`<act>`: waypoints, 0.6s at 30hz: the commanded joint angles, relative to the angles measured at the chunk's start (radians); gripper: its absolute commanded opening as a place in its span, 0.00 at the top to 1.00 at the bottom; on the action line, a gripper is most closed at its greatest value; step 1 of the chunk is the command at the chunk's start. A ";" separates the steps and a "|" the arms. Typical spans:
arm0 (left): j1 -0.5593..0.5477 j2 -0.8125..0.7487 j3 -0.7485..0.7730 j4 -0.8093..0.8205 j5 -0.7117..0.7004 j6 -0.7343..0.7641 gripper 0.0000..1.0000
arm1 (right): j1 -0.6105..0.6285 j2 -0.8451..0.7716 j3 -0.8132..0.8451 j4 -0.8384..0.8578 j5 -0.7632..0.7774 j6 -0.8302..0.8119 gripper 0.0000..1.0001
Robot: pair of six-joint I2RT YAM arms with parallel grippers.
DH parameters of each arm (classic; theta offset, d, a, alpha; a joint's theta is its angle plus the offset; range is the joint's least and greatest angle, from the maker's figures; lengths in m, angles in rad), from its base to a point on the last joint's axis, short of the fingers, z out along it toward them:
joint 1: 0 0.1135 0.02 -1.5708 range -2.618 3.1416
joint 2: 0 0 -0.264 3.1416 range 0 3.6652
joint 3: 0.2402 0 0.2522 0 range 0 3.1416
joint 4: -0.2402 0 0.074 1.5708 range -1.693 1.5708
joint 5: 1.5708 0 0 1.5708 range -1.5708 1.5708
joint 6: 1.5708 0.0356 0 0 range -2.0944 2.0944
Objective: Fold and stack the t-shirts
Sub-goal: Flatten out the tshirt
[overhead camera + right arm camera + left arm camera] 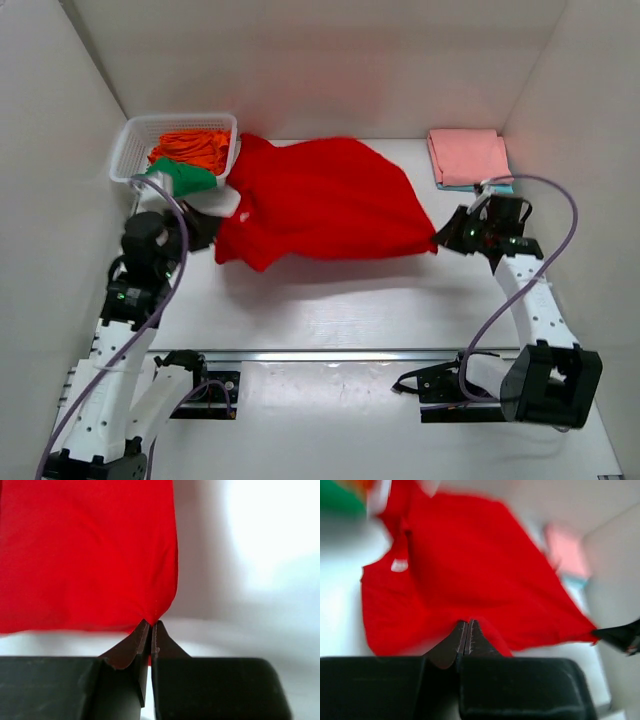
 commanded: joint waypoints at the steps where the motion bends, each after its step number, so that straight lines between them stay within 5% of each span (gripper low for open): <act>1: -0.074 -0.122 -0.213 -0.108 -0.107 -0.060 1.00 | 0.043 -0.168 -0.099 0.007 0.028 -0.018 1.00; 7: -0.098 -0.289 -0.446 -0.165 -0.023 -0.195 1.00 | 0.055 -0.283 -0.284 -0.076 0.003 -0.005 1.00; 18: -0.094 -0.256 -0.453 -0.138 -0.017 -0.204 1.00 | 0.059 -0.208 -0.259 -0.065 0.027 -0.026 1.00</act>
